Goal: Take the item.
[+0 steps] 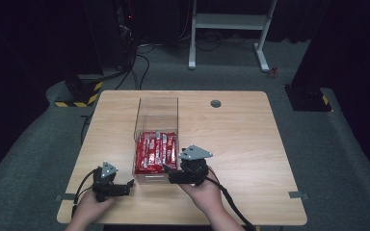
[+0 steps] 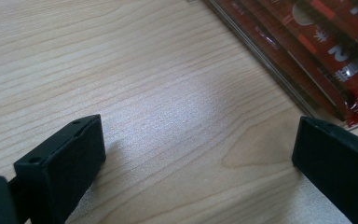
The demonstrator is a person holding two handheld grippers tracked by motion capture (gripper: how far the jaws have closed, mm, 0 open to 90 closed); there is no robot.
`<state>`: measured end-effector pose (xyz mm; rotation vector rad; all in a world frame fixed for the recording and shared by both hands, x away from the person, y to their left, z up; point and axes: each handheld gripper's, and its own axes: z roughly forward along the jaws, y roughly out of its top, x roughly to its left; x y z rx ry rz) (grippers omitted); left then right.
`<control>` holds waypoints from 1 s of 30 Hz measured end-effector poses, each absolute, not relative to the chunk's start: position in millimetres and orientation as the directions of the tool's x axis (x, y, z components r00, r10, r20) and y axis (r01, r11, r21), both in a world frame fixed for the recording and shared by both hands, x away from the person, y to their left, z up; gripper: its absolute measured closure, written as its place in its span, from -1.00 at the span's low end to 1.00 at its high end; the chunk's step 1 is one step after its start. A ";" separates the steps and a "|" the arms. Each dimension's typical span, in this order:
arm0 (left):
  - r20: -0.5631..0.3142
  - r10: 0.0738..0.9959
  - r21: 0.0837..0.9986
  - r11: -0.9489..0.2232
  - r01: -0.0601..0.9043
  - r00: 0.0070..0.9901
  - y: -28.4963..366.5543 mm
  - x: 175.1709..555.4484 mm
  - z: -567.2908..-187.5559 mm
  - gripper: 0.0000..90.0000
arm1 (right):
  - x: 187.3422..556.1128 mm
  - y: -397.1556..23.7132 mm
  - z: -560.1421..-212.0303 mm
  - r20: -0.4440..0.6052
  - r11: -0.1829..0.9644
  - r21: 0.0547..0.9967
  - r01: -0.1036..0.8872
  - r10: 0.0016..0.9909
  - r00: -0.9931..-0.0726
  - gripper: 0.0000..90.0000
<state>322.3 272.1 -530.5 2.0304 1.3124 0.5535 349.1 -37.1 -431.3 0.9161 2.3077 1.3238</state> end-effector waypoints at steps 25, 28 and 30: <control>0.001 0.912 0.714 -0.288 0.638 0.410 272.1 322.3 -530.5 -0.94 | 355.8 -24.8 -438.8 0.064 0.352 0.847 0.398 0.676 -0.734 0.00; 0.001 0.912 0.714 -0.287 0.638 0.410 272.1 322.3 -530.5 -0.94 | 354.9 -24.2 -440.2 0.061 0.356 0.847 0.394 0.673 -0.738 0.13; 0.001 0.912 0.714 -0.288 0.638 0.410 272.1 322.3 -530.5 -0.94 | 353.8 -24.0 -440.6 0.050 0.359 0.848 0.390 0.679 -0.732 0.22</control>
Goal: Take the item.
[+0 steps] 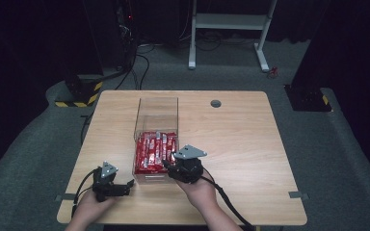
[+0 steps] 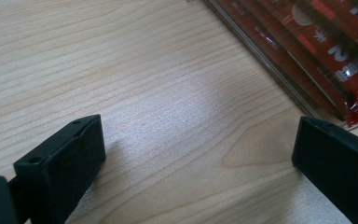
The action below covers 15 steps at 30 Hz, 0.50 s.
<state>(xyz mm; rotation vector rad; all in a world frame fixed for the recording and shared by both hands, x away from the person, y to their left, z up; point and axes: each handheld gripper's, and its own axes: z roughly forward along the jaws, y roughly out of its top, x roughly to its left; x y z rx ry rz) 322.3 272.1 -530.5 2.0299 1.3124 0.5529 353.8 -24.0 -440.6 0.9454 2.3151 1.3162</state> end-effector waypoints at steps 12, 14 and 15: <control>0.001 0.912 0.714 -0.288 0.638 0.410 272.1 322.3 -530.5 -0.94 | 353.4 -23.4 -444.0 0.058 0.352 0.845 0.403 0.689 -0.723 0.75; 0.001 0.912 0.714 -0.288 0.638 0.410 272.1 322.3 -530.5 -0.94 | 353.5 -22.5 -444.9 0.058 0.348 0.844 0.407 0.697 -0.715 0.75; 0.001 0.912 0.714 -0.288 0.638 0.410 272.1 322.3 -530.5 -0.94 | 353.5 -22.5 -444.9 0.058 0.348 0.844 0.407 0.697 -0.715 0.75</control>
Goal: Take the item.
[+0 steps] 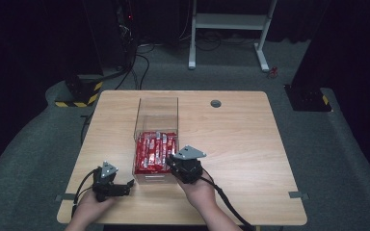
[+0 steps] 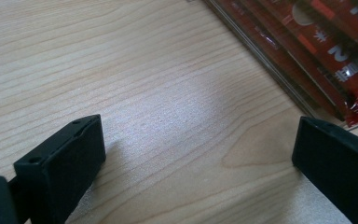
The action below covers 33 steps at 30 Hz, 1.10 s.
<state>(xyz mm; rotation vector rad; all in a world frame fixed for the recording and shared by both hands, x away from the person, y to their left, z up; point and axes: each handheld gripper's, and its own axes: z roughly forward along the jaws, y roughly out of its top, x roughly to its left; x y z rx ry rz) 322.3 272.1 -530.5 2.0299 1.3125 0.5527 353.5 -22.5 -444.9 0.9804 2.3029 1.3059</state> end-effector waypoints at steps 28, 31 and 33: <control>0.001 0.912 0.714 -0.288 0.638 0.410 272.1 322.3 -530.5 -0.94 | 339.5 -33.9 -443.1 0.101 0.297 0.856 0.422 0.706 -0.701 1.00; 0.001 0.912 0.714 -0.287 0.638 0.410 272.1 322.3 -530.5 -0.94 | 336.7 -37.3 -442.5 0.111 0.285 0.860 0.424 0.706 -0.700 1.00; 0.001 0.912 0.714 -0.288 0.638 0.410 272.1 322.3 -530.5 -0.94 | 334.4 -38.6 -441.6 0.111 0.285 0.861 0.421 0.702 -0.703 1.00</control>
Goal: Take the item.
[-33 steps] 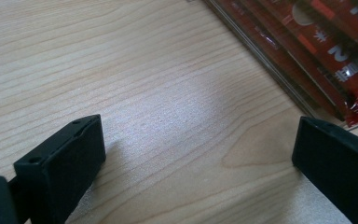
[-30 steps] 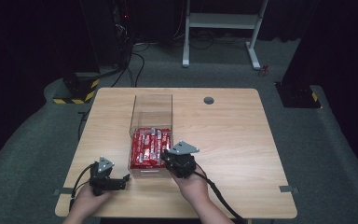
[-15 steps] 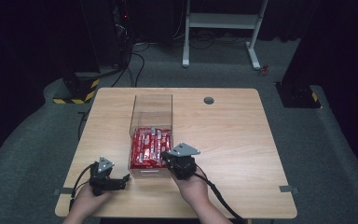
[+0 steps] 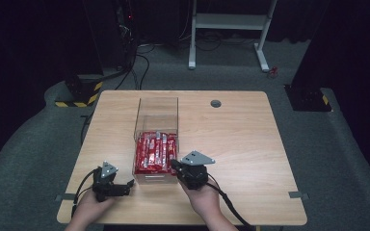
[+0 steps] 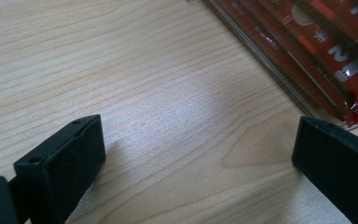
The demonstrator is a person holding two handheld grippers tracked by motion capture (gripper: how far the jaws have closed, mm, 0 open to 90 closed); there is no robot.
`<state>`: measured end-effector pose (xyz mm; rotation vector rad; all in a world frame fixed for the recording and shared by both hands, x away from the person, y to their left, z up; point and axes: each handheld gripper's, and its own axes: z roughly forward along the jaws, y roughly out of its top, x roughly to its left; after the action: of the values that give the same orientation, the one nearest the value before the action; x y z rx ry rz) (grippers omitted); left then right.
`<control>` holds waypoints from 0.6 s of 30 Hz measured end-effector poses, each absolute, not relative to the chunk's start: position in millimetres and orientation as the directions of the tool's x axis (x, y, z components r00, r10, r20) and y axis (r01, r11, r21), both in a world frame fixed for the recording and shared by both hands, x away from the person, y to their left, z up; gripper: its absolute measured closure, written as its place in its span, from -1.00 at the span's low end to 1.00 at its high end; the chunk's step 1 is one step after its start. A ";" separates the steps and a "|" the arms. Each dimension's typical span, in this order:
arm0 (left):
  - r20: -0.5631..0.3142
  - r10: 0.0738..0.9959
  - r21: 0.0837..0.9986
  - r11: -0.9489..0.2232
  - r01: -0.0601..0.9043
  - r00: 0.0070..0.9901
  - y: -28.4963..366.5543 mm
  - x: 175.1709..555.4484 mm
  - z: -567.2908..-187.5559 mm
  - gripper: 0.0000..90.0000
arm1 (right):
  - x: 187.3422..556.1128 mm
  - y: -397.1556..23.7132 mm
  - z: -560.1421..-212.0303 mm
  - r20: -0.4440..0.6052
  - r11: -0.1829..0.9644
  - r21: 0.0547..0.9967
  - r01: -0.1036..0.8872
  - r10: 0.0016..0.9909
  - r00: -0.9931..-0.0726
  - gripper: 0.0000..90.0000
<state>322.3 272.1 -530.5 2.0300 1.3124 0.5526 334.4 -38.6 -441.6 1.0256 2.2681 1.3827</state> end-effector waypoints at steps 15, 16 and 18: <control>0.001 0.912 0.714 -0.288 0.638 0.410 272.2 322.3 -530.5 -0.94 | 324.9 -43.8 -439.8 0.112 0.271 0.876 0.399 0.690 -0.715 1.00; 0.001 0.912 0.714 -0.288 0.638 0.410 272.1 322.3 -530.5 -0.94 | 324.6 -44.3 -440.2 0.115 0.268 0.877 0.398 0.688 -0.717 1.00; 0.001 0.912 0.714 -0.288 0.638 0.410 272.1 322.3 -530.5 -0.94 | 323.2 -45.6 -441.0 0.121 0.256 0.884 0.392 0.685 -0.719 1.00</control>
<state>322.3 272.1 -530.5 2.0300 1.3123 0.5525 323.2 -45.6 -441.0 0.9951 2.2430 1.4480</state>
